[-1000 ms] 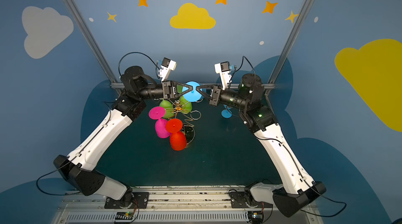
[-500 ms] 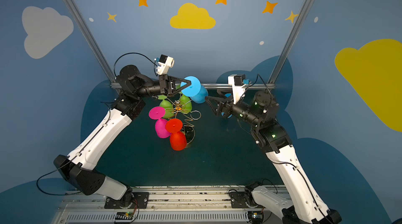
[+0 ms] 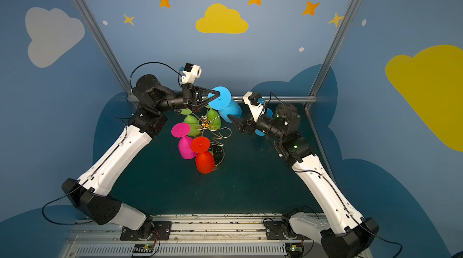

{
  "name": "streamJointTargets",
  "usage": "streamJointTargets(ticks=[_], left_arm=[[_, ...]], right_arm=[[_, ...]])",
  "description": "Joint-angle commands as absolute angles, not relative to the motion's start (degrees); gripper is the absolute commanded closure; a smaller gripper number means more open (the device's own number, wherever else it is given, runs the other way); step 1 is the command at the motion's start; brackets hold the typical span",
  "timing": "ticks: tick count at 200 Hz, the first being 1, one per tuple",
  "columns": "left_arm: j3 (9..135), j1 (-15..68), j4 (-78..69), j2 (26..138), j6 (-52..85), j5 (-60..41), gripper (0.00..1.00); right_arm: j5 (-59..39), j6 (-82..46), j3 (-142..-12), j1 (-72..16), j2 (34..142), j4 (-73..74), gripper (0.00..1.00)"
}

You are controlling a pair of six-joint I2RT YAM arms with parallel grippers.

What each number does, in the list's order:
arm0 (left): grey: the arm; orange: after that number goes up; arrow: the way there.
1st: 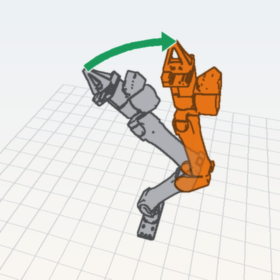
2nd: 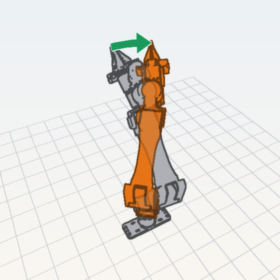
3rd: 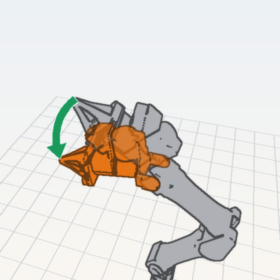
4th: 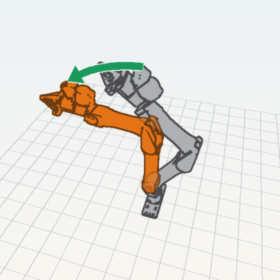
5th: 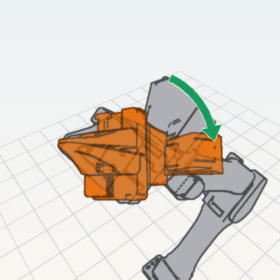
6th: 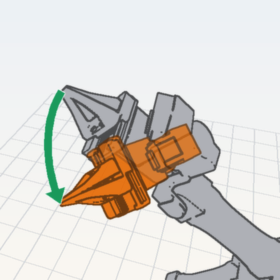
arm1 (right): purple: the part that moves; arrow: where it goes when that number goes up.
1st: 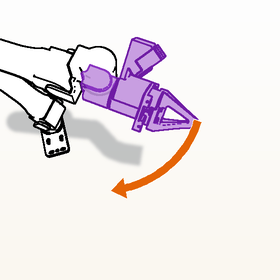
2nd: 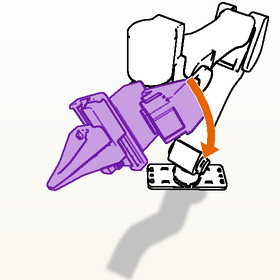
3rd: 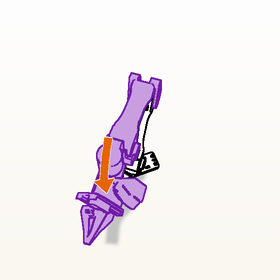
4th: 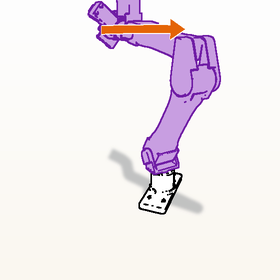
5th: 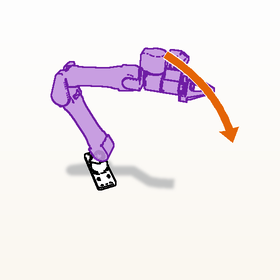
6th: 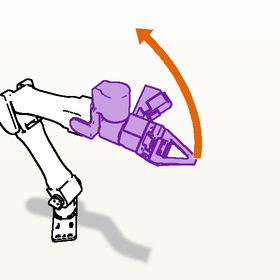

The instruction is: Take the wine glass off the wine glass rack

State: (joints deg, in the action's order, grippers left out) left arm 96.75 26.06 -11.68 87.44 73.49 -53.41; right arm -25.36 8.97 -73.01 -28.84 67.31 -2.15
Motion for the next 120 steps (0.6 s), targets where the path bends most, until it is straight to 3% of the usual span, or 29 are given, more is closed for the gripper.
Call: streamJointTargets(ticks=[1, 55, 91, 109, 120], left_arm=[[98.87, 26.35, -15.10, 88.33, 74.98, -54.76, 0.97], [99.05, 26.45, -16.77, 88.96, 76.39, -55.87, 0.97], [98.97, 26.42, -16.87, 88.86, 75.86, -56.36, 0.96], [98.72, 26.28, -16.35, 88.48, 74.53, -56.13, 0.87], [98.61, 26.11, -15.81, 88.12, 72.93, -55.90, 0.65]], right_arm=[[-27.15, 10.70, -75.81, -29.76, 69.34, 1.10, 0.13], [-26.83, 8.46, -77.10, -30.87, 73.01, 2.62, 0.16], [-25.47, 6.94, -77.81, -30.94, 72.37, 0.24, 0.41], [-24.64, 5.45, -77.72, -30.94, 71.10, -1.80, 0.52], [-23.76, 4.24, -77.68, -30.94, 70.01, -3.73, 0.56]])
